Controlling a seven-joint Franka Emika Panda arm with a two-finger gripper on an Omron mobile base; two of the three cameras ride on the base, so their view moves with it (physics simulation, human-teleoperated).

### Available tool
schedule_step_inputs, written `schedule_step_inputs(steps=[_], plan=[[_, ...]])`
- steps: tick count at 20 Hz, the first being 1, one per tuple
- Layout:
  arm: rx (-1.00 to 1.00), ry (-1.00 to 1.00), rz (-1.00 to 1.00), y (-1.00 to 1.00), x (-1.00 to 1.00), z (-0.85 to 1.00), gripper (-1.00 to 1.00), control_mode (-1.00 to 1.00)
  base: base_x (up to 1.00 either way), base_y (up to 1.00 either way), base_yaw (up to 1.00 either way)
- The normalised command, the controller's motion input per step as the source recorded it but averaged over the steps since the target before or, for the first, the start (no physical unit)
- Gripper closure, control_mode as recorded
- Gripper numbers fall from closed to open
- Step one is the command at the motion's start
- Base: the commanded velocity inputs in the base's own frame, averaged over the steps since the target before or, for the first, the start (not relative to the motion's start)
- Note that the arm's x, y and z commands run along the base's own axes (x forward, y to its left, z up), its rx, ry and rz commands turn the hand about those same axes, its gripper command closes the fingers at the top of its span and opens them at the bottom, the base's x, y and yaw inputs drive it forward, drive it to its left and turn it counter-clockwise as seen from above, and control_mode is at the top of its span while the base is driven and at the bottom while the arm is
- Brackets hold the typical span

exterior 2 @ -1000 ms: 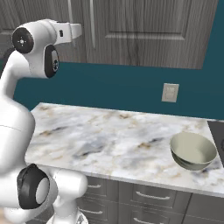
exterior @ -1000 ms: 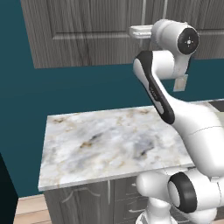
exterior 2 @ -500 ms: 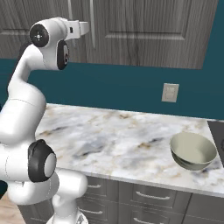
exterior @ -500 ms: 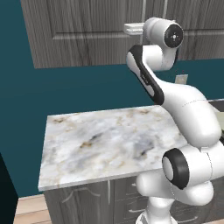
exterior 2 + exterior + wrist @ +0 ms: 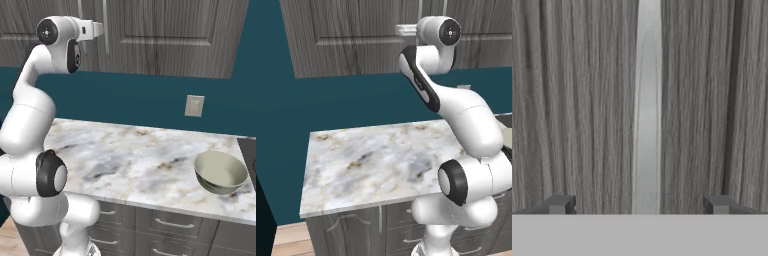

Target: Open the cabinet and move the ladle to the pot. Then close the cabinet.

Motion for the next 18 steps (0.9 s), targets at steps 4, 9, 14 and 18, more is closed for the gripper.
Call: schedule_step_inputs(steps=[4,9,14,18], plan=[[0.0,0.12,0.0,0.05,0.78,0.0,1.0,-1.0,0.0,0.0,0.0],[0.0,0.09,0.0,0.25,0.31,0.0,1.0,-1.0,0.0,0.0,0.0],[0.0,0.0,0.0,0.69,-0.31,-0.07,1.0,-1.0,0.0,0.0,0.0],[0.0,0.0,0.0,0.81,-0.56,-0.1,1.0,-1.0,0.0,0.0,0.0]])
